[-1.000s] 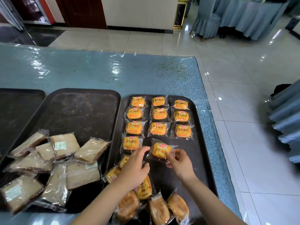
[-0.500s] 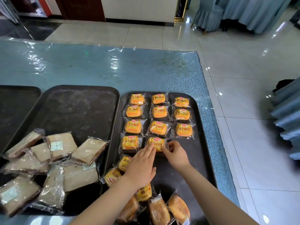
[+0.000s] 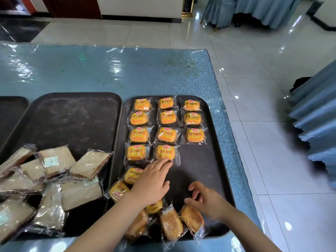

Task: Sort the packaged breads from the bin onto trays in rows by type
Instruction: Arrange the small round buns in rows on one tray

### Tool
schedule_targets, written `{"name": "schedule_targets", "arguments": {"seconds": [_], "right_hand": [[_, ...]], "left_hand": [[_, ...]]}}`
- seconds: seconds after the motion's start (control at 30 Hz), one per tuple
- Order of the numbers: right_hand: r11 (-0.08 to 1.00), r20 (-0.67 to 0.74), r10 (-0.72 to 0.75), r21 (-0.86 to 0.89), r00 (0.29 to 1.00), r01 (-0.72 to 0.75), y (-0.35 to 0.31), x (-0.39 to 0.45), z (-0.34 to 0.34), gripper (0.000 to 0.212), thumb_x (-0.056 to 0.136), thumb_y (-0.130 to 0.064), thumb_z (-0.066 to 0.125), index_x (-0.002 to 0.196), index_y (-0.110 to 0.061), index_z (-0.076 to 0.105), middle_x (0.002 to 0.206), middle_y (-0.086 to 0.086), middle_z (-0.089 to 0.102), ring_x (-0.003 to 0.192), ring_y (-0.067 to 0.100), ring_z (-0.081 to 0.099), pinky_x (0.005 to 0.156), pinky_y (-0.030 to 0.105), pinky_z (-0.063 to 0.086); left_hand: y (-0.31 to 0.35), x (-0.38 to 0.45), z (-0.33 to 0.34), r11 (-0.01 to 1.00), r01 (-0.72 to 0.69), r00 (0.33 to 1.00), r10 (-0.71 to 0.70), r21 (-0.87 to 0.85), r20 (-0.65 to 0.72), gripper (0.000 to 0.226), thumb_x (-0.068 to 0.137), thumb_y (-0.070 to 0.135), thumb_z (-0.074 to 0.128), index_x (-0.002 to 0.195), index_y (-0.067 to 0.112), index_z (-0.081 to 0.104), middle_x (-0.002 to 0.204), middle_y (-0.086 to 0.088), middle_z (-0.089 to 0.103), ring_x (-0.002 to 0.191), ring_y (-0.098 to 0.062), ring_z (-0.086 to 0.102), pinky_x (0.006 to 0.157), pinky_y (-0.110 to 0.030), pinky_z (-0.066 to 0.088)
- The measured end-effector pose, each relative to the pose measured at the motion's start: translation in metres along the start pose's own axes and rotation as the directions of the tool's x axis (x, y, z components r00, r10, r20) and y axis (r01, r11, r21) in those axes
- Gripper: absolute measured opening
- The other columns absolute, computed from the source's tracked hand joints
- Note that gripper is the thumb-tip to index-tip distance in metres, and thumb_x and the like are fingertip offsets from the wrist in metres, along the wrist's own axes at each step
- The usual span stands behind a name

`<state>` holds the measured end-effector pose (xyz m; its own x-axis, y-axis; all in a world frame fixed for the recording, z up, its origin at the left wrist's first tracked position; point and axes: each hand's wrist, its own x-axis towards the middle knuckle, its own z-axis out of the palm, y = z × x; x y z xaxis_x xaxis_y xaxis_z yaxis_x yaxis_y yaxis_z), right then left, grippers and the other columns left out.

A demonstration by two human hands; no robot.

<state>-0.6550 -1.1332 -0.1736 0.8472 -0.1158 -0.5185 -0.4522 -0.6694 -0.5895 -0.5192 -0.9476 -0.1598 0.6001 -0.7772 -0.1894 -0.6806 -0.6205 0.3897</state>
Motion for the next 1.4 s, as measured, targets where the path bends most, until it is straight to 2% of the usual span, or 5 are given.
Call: {"name": "schedule_targets", "arguments": {"seconds": [0.2,0.6,0.77,1.27,1.4], "right_hand": [[0.998,0.21,-0.041,-0.039,0.977,0.05,-0.01,-0.024,0.006,0.102,0.058,-0.083,0.063,0.143,-0.036,0.031,0.13,-0.013,0.039,0.115,-0.001,0.044,0.097,0.019,0.037],[0.652,0.052,0.17,0.743,0.984,-0.152,-0.012,-0.018,-0.004,0.027,0.09,-0.026,0.066,0.108,-0.007,0.062,0.093,0.01,0.068,0.082,0.019,0.064,0.072,0.034,0.051],[0.428,0.137,0.101,0.888,0.985,-0.167,-0.029,-0.02,-0.016,0.028,0.093,-0.017,0.058,0.114,0.0,0.063,0.09,0.011,0.068,0.071,0.017,0.065,0.062,0.027,0.053],[0.384,-0.17,0.11,0.916,0.979,0.116,-0.032,-0.012,-0.002,0.045,0.081,-0.033,0.076,0.113,-0.004,0.062,0.104,0.017,0.071,0.094,0.033,0.066,0.088,0.05,0.051],[0.35,-0.248,0.202,0.922,0.948,0.166,-0.031,-0.001,0.002,0.03,0.092,-0.022,0.06,0.113,-0.003,0.065,0.107,0.018,0.071,0.102,0.032,0.068,0.084,0.04,0.056]], "left_hand": [[0.001,-0.013,0.003,0.999,0.008,0.999,-0.006,-0.047,0.039,0.055,0.098,0.032,0.046,0.15,0.026,0.028,0.158,0.008,0.021,0.145,-0.013,0.019,0.118,-0.029,0.016],[0.011,-0.025,0.0,0.946,-0.027,0.989,0.072,-0.323,0.13,0.048,0.098,0.031,0.051,0.144,0.031,0.038,0.15,0.017,0.034,0.139,-0.001,0.027,0.111,-0.017,0.025],[0.02,-0.023,-0.003,0.773,0.127,0.973,0.024,-0.621,0.228,0.044,0.095,0.039,0.056,0.137,0.041,0.042,0.134,0.022,0.051,0.121,0.004,0.049,0.105,-0.025,0.041],[0.026,-0.005,-0.003,0.276,0.379,0.918,-0.234,-0.884,0.32,0.033,0.089,0.026,0.07,0.116,0.017,0.054,0.117,-0.004,0.063,0.102,-0.012,0.067,0.084,-0.026,0.057],[0.023,0.0,0.004,0.583,0.374,0.923,-0.306,-0.721,0.231,0.048,0.072,0.058,0.071,0.107,0.029,0.055,0.1,0.008,0.067,0.091,-0.009,0.067,0.085,-0.035,0.056]]}}
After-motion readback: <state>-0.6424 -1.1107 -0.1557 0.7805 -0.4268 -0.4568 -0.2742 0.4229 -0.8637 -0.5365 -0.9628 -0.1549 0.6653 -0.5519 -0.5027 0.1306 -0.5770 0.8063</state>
